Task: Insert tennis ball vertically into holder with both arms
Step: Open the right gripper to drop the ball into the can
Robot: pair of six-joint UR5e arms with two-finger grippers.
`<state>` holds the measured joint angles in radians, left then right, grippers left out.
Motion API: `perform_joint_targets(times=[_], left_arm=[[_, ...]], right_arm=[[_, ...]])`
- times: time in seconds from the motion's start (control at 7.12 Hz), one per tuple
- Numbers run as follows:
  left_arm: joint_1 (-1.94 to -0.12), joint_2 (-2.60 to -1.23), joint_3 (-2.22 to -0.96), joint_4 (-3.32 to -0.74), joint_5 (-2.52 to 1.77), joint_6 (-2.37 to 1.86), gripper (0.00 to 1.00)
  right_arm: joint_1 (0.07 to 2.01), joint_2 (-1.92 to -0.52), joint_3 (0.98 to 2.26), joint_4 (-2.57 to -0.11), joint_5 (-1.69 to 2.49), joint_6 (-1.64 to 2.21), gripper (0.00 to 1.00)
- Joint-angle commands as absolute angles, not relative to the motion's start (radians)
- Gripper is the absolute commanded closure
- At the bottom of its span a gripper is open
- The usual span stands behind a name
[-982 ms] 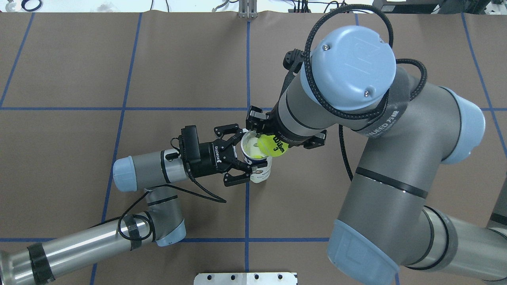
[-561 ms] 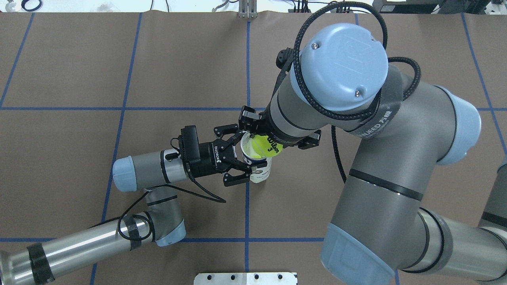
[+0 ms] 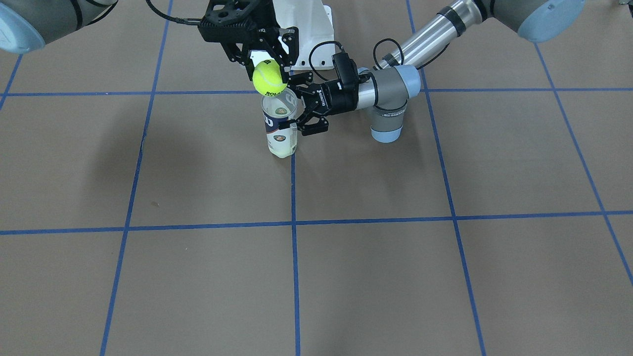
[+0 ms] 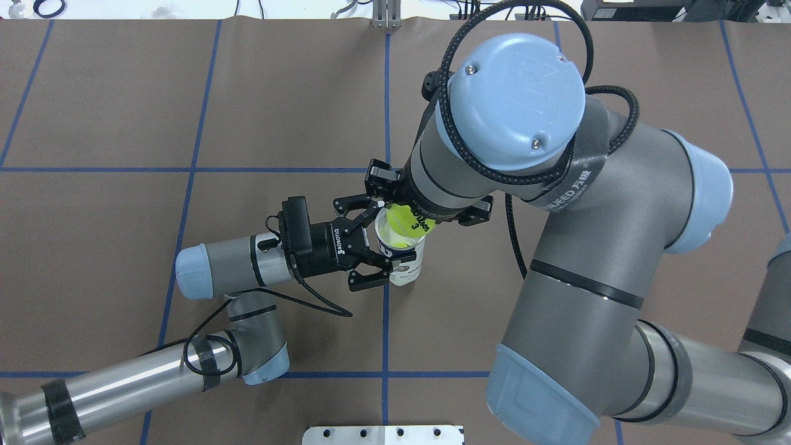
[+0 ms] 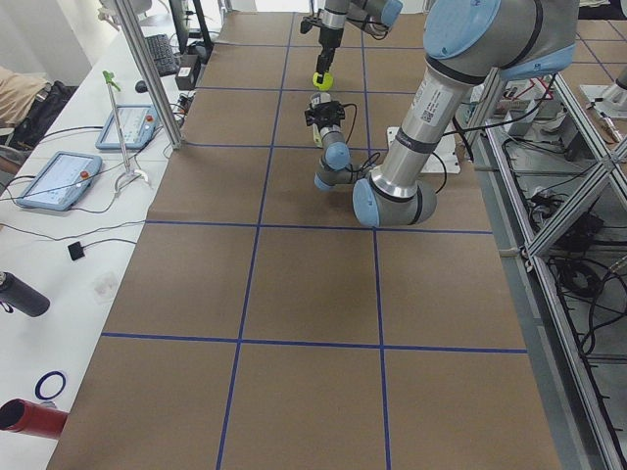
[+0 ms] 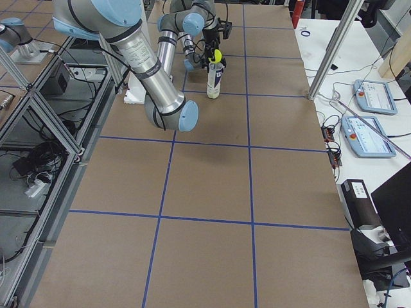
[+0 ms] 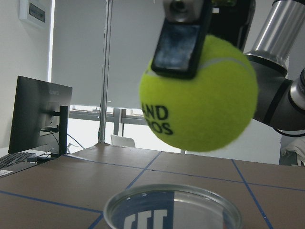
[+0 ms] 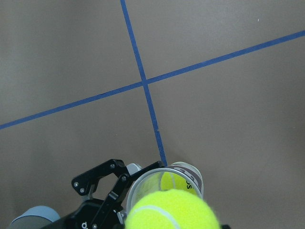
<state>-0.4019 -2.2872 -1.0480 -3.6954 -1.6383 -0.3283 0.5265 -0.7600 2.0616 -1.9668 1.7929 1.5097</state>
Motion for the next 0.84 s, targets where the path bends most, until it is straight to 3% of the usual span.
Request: perform_joint_targets(times=[0.0, 0.14, 0.7], left_arm=[[-0.4, -2.287, -1.048, -3.695, -1.638, -0.328, 0.17], [-0.4, -2.287, -1.048, -3.695, -1.64, -0.328, 0.17], [-0.4, -2.287, -1.045, -3.695, -1.638, -0.328, 0.17]], right_arm=[[0.526, -0.753, 2.06, -1.967, 1.786, 1.509, 0.13], [0.525, -0.747, 2.063, -1.967, 1.779, 1.508, 0.01], [0.522, -0.738, 2.065, -1.967, 1.781, 1.508, 0.01]])
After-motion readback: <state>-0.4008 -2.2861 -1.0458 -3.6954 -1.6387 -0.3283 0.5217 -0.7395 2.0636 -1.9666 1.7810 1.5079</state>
